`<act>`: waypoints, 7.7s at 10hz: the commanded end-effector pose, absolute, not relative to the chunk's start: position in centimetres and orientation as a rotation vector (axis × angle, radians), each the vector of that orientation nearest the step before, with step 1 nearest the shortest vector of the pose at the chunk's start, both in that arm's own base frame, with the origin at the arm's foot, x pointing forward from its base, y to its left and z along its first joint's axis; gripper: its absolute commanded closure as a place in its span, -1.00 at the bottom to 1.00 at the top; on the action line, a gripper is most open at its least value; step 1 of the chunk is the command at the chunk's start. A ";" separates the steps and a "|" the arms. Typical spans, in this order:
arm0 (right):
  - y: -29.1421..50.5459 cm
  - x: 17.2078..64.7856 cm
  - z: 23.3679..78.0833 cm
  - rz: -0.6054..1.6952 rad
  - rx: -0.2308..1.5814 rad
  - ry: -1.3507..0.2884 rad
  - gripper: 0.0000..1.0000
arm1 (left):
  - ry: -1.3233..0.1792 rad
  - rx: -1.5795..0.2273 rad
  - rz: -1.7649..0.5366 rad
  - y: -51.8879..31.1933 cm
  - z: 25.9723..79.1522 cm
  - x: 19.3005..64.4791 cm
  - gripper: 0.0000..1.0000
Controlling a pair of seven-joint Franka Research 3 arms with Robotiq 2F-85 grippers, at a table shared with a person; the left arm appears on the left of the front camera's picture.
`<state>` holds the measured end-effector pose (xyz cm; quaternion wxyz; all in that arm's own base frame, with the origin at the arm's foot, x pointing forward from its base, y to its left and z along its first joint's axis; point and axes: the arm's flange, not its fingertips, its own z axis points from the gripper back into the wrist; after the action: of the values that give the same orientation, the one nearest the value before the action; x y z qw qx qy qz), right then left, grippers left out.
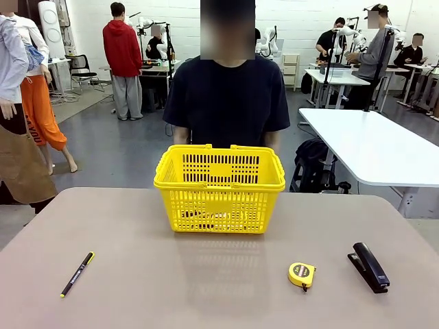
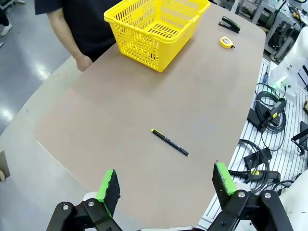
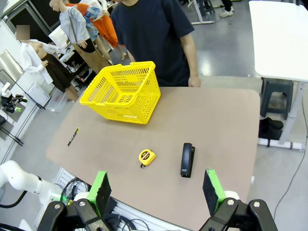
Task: Place the items the person wants into the basket.
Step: Pick up the item the person points to and place it in the Market Basket.
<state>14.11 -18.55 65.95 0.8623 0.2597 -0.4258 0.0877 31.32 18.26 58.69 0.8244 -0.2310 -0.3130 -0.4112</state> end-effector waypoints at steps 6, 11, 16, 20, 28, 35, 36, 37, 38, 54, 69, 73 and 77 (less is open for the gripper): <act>-18.5 14.0 65.9 0.188 0.547 -0.897 -1.00 | -0.689 -0.491 -0.896 18.2 58.4 30.9 -1.00; -18.5 14.0 65.9 0.188 0.547 -0.897 -1.00 | -0.689 -0.491 -0.896 18.2 58.4 30.9 -1.00; -18.5 14.0 65.9 0.188 0.547 -0.897 -1.00 | -0.689 -0.491 -0.896 18.2 58.4 30.9 -1.00; -18.5 14.1 65.9 0.184 0.545 -0.893 -1.00 | -0.689 -0.491 -0.896 18.2 58.4 30.9 -1.00; -1.7 38.6 57.7 0.089 -0.062 0.114 -1.00 | -0.689 -0.491 -0.896 18.2 58.4 30.9 -1.00; -1.4 39.7 49.7 0.390 0.090 -0.071 -1.00 | -0.689 -0.491 -0.896 18.2 58.4 30.9 -1.00; -1.2 40.0 49.8 0.372 0.126 -0.069 -1.00 | -0.689 -0.491 -0.896 18.2 58.4 30.9 -1.00; -1.5 40.1 51.2 0.357 0.031 -0.053 -1.00 | -0.689 -0.491 -0.896 18.2 58.4 30.9 -1.00; -1.5 40.1 51.2 0.357 0.031 -0.053 -1.00 | -0.689 -0.491 -0.896 18.2 58.4 30.9 -1.00; 2.6 44.0 34.9 0.452 0.053 -0.142 -1.00 | -0.689 -0.491 -0.896 18.2 58.4 30.9 -1.00; 2.6 44.2 33.5 0.453 0.020 -0.106 1.00 | -0.689 -0.491 -0.896 18.2 58.4 30.9 -1.00; 7.0 39.4 54.1 0.459 0.055 -0.128 1.00 | -0.689 -0.491 -0.896 18.2 58.4 30.9 -1.00; 10.0 37.5 64.9 0.390 0.053 -0.138 1.00 | -0.689 -0.491 -0.896 18.2 58.4 30.9 -1.00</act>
<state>35.52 9.45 65.89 0.9744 0.0132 -0.0796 0.2098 31.04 18.02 58.60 0.8232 -0.2289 -0.3143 -0.4137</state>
